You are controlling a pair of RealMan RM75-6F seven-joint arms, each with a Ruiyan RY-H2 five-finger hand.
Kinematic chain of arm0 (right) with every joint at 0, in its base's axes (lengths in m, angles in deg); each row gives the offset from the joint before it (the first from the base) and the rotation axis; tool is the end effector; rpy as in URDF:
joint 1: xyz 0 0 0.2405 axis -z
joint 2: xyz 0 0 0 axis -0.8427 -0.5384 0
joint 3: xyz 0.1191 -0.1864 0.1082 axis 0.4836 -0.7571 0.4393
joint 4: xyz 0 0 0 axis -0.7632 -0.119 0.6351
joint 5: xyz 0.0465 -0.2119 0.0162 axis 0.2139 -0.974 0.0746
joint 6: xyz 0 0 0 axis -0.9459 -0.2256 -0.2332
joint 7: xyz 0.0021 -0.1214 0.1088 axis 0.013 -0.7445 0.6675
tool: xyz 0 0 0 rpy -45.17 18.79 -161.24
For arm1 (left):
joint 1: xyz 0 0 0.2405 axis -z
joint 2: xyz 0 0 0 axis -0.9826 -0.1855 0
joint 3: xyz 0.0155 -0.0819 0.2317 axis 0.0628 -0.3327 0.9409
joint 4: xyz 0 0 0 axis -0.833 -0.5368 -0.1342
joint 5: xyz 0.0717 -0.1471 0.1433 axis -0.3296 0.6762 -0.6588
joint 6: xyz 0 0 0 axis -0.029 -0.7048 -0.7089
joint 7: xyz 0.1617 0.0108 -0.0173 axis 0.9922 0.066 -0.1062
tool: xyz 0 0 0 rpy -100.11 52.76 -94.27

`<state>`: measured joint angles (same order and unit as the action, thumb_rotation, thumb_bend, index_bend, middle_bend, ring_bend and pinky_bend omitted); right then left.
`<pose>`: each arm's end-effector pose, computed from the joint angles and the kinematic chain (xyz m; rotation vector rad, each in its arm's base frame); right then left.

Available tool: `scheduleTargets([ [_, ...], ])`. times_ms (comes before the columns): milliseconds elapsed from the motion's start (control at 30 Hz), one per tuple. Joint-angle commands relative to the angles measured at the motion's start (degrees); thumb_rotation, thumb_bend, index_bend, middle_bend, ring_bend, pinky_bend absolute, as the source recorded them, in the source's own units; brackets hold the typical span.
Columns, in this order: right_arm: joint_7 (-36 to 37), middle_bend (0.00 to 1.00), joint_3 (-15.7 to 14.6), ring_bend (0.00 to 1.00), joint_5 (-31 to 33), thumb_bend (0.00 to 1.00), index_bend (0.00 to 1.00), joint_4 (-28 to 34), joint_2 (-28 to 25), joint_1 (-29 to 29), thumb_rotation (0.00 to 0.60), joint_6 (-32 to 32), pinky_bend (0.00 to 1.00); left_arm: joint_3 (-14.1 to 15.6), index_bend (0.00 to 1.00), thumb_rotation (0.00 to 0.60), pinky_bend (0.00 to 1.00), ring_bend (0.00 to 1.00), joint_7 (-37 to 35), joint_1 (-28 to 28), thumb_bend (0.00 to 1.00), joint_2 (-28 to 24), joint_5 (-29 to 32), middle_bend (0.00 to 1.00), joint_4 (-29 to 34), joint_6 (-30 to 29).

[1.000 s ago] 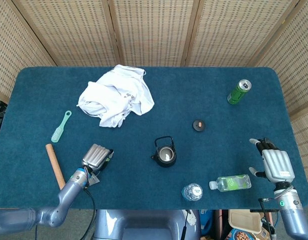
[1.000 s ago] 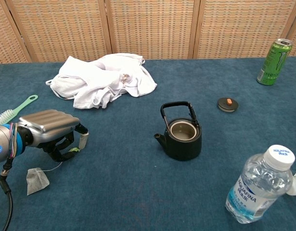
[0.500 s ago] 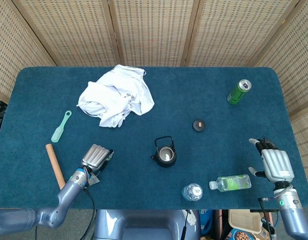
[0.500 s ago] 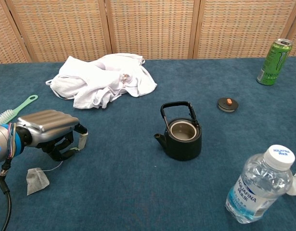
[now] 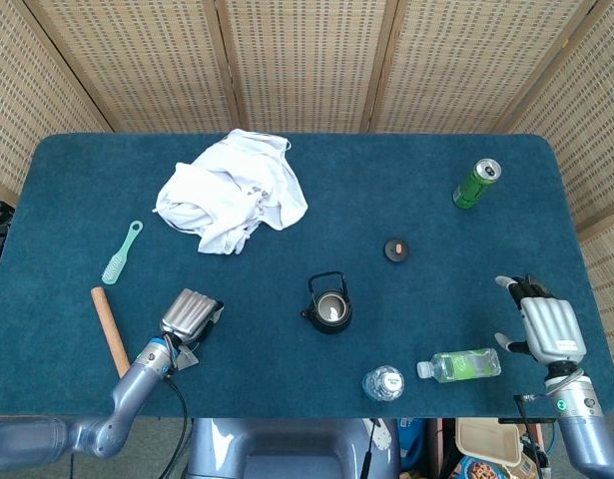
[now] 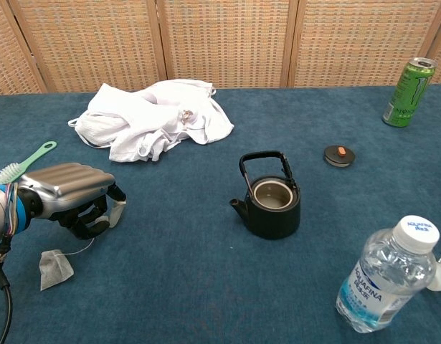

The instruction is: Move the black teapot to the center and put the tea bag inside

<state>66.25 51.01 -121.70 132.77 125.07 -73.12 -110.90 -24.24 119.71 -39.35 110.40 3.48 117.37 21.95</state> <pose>-0.2735 -0.2558 0.1302 1.4536 -0.9711 0.7131 -0.1786 0.3028 -0.0666 -2.0227 -0.8439 -0.5750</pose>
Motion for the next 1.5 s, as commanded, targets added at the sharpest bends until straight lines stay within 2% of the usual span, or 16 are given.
scheduleTargets([
  [33,0.04,0.31,-0.06,0.31,-0.07,0.33,0.24,0.09,-0.04,0.15,0.583,-0.17,0.49,-0.55,0.58,0.600,0.79,0.82,-0.71,-0.15,0.52,-0.62,-0.86,0.85,0.82,-1.02],
  [400,0.07,0.31,0.05,0.31,-0.42,0.33,0.24,0.37,-0.16,0.15,0.581,-0.34,0.49,-1.27,0.59,0.600,0.79,0.82,-3.06,-0.66,0.52,-6.00,-5.35,0.85,6.85,-3.44],
  [733,-0.02,0.31,0.05,0.31,-0.93,0.33,0.24,0.96,-0.32,0.31,0.582,-0.79,0.49,-2.98,0.59,0.600,0.79,0.82,-9.21,-0.24,0.52,-13.40,-14.21,0.85,15.84,-4.64],
  [1100,0.58,0.31,0.12,0.31,-2.32,0.33,0.24,0.39,0.87,0.52,0.587,-1.84,0.49,-4.78,0.59,0.600,0.79,0.82,-16.14,0.84,0.52,-17.11,-22.51,0.85,20.50,-5.11],
  [1500,1.34,0.30,0.28,0.31,-4.62,0.33,0.24,-0.81,2.38,1.03,0.600,-3.87,0.49,-7.44,0.59,0.600,0.79,0.82,-19.90,3.32,0.52,-19.17,-25.00,0.85,21.75,-3.29],
])
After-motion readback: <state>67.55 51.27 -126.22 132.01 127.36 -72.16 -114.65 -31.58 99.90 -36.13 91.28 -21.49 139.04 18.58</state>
